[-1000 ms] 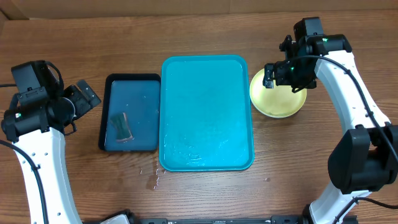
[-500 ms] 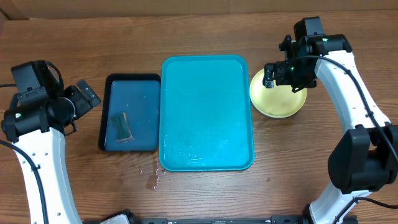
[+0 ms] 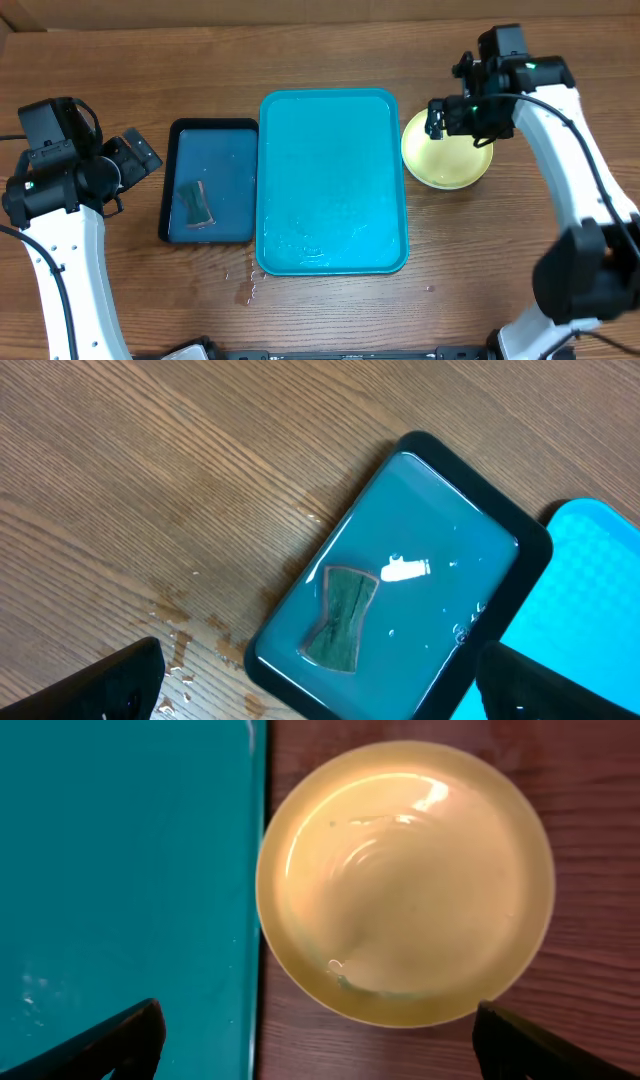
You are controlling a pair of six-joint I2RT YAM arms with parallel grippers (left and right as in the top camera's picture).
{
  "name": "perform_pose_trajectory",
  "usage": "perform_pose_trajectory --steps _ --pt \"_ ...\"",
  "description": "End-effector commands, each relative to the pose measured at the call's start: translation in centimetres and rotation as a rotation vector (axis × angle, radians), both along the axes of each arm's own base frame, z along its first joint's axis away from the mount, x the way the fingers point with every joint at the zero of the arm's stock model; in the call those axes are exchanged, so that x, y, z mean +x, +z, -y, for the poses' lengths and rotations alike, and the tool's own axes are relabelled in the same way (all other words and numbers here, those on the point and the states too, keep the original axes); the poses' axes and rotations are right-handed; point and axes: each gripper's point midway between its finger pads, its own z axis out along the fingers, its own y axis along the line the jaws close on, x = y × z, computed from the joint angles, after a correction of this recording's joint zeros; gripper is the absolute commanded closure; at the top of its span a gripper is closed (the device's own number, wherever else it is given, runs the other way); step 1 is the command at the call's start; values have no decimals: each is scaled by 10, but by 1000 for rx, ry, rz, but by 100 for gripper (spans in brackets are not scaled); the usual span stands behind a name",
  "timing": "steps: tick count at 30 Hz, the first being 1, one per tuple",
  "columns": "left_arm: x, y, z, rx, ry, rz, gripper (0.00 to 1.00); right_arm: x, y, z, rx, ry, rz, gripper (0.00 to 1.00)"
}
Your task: Clean dirty plates on tray and stack at the side
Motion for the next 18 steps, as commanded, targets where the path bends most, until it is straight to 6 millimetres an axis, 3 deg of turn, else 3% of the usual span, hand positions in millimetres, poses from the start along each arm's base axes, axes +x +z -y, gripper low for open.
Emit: perform_pose_trajectory --steps 1,9,18 --pt "3 2 0 -5 5 8 0 -10 64 -1 15 8 172 0" --pt "3 2 0 -6 5 9 0 -48 153 3 36 8 420 0" --pt "3 2 0 -5 5 8 0 -99 222 7 55 8 637 0"
